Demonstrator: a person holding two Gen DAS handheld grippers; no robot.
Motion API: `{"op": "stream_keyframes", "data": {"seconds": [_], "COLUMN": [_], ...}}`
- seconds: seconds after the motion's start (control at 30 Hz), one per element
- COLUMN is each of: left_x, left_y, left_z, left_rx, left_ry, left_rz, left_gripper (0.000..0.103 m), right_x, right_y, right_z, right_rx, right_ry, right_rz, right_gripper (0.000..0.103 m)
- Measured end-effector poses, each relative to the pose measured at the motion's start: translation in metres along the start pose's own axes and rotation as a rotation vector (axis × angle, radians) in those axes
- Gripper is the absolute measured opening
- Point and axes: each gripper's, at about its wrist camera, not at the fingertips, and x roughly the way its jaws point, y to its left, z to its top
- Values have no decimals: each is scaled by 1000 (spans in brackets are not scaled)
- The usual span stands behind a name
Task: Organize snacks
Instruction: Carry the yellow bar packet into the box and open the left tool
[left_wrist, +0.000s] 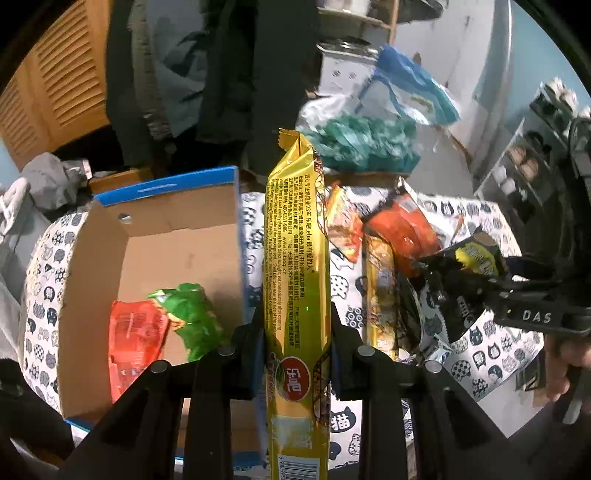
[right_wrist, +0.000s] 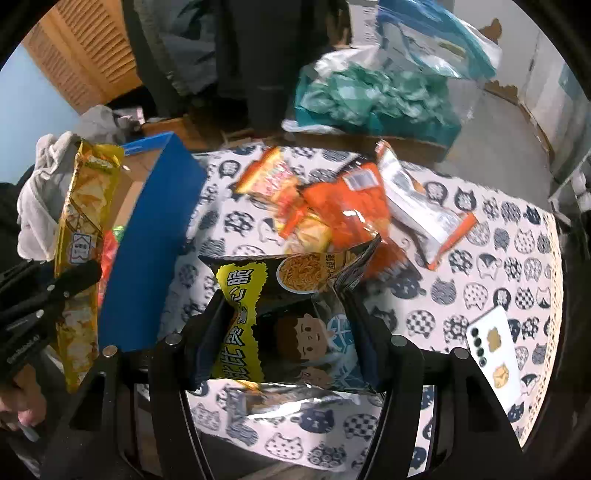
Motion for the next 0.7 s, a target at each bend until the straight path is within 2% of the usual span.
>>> {"op": "stream_keyframes", "data": {"seconds": [0.17,0.47,0.57,0.7], "left_x": [-8,1,13,37], "left_y": [26,100,121,147], "left_z": [5,8,6,2], "left_rx": [-22,-127,-155,-208], "left_ry": [-21,8,36,97], "left_rz": [19,81,110,109], "left_gripper": [28,28,28,28], "right_x": [5,13,18,26], "right_y": [22,65,80,101], "right_z": [9,27,33,40], "right_rx": [-35,-91,-110,-136], "right_ry": [8,16,22,31], "right_rz": [14,51,66,84], "right_gripper": [63,63,63,63]}}
